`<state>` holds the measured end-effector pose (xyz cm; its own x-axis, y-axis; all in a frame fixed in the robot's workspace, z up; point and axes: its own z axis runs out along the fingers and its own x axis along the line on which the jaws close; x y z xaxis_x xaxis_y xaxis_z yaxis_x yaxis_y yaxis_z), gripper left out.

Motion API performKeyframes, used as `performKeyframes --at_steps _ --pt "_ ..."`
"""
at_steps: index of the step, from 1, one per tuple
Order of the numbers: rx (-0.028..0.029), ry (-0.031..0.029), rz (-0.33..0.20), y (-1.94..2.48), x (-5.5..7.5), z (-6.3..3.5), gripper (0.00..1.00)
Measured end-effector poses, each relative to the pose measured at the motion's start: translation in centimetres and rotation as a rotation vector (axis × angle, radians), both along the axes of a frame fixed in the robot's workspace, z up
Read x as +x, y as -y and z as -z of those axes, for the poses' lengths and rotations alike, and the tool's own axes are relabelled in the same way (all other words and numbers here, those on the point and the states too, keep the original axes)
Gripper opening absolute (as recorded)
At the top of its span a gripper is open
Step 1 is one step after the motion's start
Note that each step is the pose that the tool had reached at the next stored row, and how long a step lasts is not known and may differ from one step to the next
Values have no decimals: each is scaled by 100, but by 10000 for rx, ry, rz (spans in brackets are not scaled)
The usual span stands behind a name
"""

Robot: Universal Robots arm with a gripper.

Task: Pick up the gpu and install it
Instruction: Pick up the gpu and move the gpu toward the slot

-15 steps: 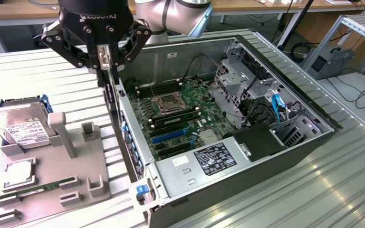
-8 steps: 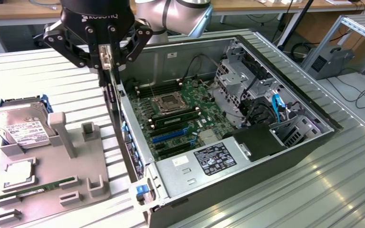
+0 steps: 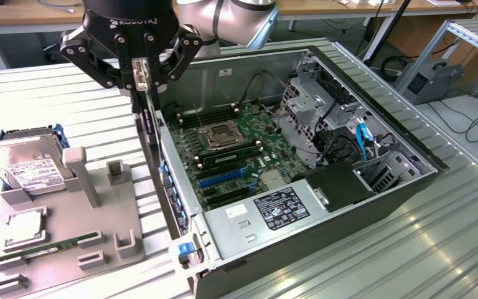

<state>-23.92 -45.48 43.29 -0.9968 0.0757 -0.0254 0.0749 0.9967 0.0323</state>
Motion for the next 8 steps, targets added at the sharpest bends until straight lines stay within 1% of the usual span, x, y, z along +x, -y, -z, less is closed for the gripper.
performKeyframes --at_steps 8 --pt "0 0 0 0 23 0 26"
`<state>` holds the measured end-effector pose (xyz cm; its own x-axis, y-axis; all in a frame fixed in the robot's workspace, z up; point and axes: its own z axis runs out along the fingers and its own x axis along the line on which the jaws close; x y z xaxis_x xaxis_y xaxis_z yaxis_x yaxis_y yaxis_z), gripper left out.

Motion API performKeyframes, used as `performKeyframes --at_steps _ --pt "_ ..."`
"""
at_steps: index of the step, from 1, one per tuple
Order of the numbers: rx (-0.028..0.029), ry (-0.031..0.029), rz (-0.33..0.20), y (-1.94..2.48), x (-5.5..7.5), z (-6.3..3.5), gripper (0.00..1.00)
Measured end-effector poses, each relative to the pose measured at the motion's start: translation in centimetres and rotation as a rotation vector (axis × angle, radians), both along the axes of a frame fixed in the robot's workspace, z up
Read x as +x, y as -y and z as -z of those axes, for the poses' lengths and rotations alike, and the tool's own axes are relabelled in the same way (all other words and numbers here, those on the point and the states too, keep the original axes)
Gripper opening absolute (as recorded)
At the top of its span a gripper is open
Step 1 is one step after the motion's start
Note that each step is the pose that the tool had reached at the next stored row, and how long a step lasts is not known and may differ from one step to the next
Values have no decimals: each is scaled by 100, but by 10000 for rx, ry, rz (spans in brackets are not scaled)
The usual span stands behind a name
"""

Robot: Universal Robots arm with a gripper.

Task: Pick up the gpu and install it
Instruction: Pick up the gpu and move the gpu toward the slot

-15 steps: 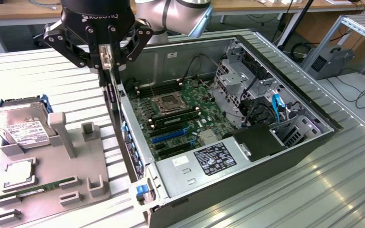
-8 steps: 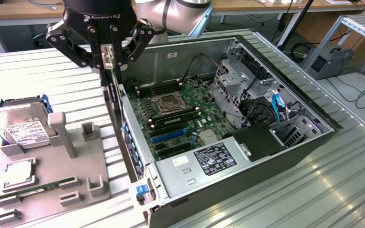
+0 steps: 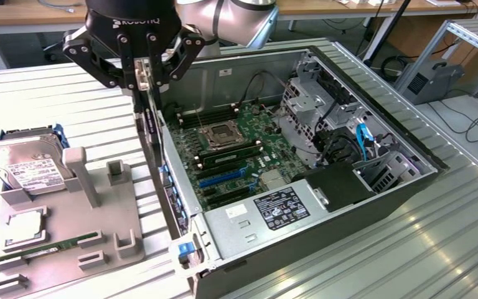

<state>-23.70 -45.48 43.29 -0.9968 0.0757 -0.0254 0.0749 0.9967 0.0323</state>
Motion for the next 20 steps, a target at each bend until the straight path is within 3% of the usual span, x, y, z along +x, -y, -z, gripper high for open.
performKeyframes --at_steps 20 --pt "0 0 0 0 69 1 26"
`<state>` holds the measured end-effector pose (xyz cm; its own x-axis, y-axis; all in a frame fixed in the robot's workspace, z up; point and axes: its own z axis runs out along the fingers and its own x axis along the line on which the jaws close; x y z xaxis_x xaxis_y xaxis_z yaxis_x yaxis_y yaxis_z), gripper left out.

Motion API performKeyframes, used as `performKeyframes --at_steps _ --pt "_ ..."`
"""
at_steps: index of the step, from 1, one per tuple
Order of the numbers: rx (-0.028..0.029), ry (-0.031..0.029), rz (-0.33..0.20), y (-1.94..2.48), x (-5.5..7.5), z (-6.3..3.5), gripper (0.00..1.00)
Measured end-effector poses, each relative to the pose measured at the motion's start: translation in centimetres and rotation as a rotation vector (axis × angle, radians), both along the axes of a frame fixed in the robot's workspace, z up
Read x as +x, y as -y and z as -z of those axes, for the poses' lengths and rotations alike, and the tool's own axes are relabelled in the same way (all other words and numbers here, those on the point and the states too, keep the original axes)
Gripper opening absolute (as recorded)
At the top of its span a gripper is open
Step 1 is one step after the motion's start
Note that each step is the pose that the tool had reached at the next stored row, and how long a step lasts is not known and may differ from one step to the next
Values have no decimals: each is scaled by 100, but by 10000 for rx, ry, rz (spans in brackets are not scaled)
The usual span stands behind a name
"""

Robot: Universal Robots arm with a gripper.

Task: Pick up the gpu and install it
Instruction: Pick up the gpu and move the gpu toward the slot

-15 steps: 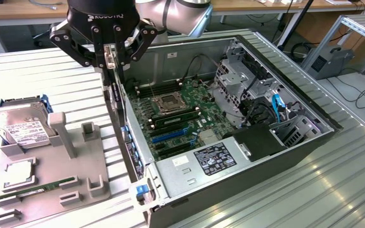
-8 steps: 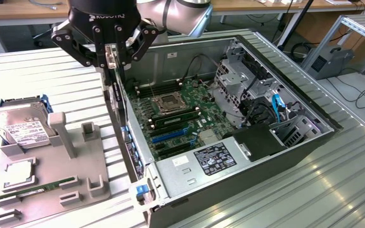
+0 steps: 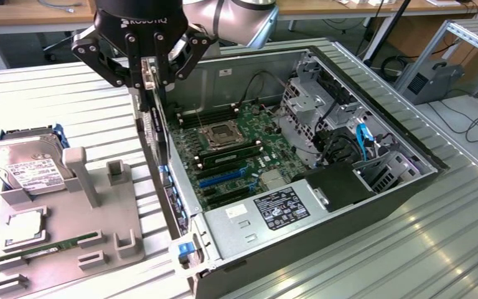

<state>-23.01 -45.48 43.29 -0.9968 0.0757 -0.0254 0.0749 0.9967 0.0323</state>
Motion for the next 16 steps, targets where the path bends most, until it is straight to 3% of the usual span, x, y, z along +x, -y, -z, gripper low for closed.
performKeyframes --at_steps 16 --pt "0 0 0 0 71 0 26"
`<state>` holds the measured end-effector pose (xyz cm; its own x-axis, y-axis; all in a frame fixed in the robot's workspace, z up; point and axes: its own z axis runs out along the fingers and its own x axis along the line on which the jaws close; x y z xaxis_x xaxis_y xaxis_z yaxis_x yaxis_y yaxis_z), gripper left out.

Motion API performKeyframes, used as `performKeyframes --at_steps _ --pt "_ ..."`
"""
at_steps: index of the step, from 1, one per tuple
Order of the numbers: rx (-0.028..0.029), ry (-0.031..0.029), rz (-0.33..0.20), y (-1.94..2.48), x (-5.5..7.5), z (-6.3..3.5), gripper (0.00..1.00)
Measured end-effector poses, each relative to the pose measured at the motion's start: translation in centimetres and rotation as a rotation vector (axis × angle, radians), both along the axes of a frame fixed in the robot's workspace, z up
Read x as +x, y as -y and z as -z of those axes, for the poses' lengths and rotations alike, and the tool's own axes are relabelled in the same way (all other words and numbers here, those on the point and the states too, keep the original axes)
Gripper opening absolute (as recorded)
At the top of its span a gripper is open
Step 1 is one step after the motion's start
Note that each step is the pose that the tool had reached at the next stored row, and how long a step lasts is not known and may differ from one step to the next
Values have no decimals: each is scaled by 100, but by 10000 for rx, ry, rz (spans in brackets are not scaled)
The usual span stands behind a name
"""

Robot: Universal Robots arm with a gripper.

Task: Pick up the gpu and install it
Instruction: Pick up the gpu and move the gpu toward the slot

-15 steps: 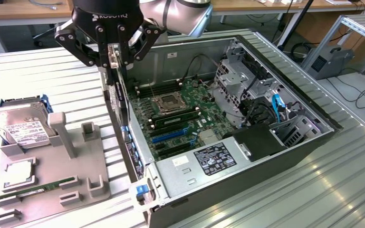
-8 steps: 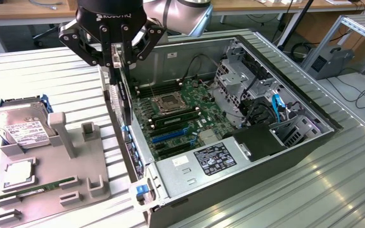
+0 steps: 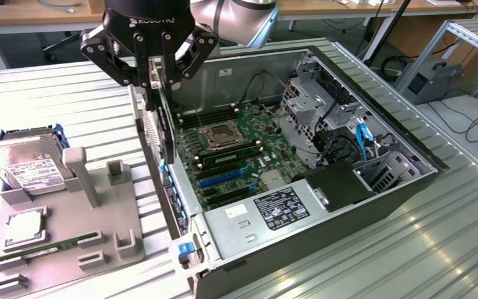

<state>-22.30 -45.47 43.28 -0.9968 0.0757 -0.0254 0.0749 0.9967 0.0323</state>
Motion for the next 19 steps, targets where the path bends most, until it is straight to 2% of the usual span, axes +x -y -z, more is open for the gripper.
performKeyframes --at_steps 19 --pt "0 0 0 0 80 1 26"
